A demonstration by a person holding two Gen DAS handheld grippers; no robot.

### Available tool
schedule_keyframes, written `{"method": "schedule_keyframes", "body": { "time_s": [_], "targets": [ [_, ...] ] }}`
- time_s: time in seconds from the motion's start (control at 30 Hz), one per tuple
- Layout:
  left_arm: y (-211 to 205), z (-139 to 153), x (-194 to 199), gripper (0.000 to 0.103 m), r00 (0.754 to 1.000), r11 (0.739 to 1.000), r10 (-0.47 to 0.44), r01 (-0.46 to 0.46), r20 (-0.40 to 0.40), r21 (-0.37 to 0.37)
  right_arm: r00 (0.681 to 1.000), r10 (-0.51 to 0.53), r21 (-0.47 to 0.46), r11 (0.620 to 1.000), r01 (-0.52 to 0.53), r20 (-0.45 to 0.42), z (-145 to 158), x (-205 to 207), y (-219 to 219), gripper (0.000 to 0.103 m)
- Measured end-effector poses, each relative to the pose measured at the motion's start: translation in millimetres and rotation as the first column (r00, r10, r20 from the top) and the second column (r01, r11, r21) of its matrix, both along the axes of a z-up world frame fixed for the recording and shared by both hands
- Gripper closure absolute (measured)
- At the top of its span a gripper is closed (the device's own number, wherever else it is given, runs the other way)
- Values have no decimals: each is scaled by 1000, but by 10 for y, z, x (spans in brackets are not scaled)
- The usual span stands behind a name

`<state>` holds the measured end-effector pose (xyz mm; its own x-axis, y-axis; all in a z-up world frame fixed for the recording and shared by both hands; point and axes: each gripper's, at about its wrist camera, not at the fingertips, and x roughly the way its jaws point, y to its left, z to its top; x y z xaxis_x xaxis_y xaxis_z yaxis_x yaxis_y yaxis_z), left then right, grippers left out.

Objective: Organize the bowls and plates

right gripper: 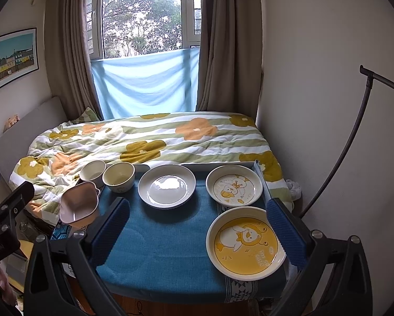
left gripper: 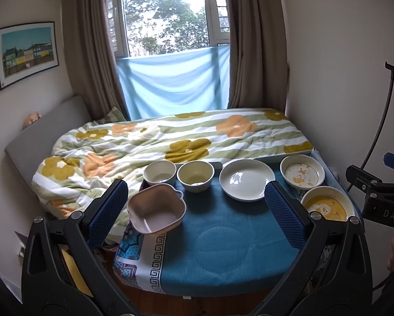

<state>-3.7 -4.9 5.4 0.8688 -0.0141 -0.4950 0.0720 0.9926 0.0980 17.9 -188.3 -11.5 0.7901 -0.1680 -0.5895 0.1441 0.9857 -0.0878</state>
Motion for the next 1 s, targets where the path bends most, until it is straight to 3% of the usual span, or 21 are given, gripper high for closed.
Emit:
{"method": "schedule_keyframes", "body": {
  "time_s": [1.0],
  "targets": [
    [-19,-21,32,0,1000,1000,24,-24,14,16,1000,2,0,1000,-2,0,26,15,9,0]
  ]
}}
